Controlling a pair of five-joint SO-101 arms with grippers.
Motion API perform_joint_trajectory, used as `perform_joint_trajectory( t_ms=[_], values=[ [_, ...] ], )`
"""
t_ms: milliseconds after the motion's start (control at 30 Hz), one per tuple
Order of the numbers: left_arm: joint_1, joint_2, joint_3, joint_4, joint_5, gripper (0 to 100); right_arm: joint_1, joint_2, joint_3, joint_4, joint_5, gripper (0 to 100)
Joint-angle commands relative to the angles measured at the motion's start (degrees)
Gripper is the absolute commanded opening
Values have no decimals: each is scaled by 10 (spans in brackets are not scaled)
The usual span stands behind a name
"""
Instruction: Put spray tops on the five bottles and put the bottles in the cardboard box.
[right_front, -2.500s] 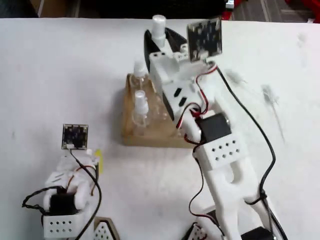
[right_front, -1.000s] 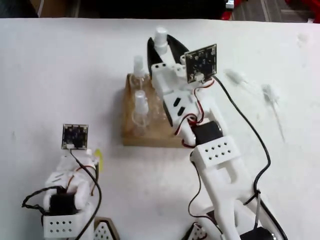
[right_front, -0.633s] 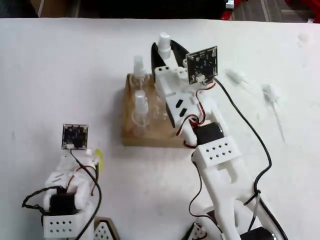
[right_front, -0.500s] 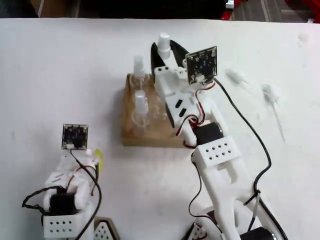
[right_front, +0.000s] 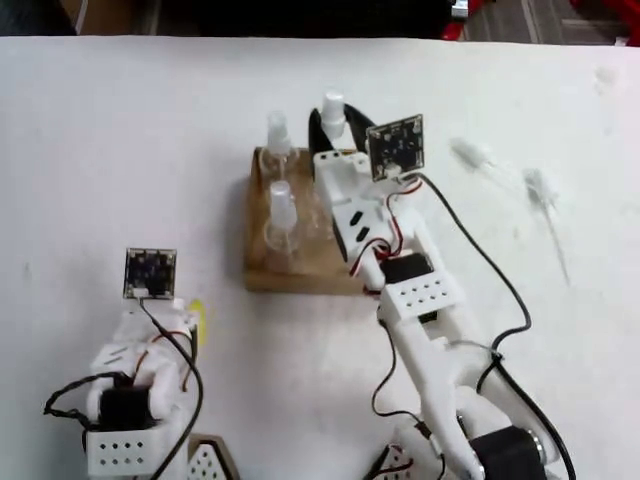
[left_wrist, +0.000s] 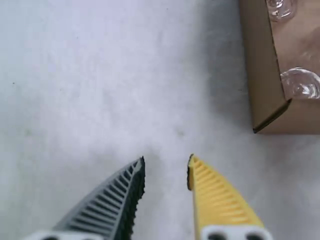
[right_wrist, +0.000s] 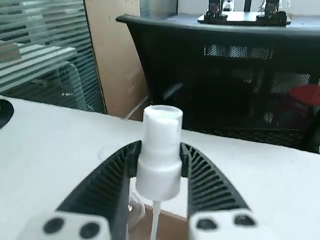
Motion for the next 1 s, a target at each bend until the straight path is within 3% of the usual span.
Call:
perform_joint_trajectory(
  t_ms=[0, 833, 967],
  values=[
    [-3, -6, -2, 3, -6, 135, 7, -3, 7, -15, 11, 16],
    [-3, -6, -2, 3, -6, 135, -23, -3, 65, -14, 11, 22],
    [-3, -6, -2, 3, -6, 135, -22, -3, 66, -13, 11, 101]
  ],
)
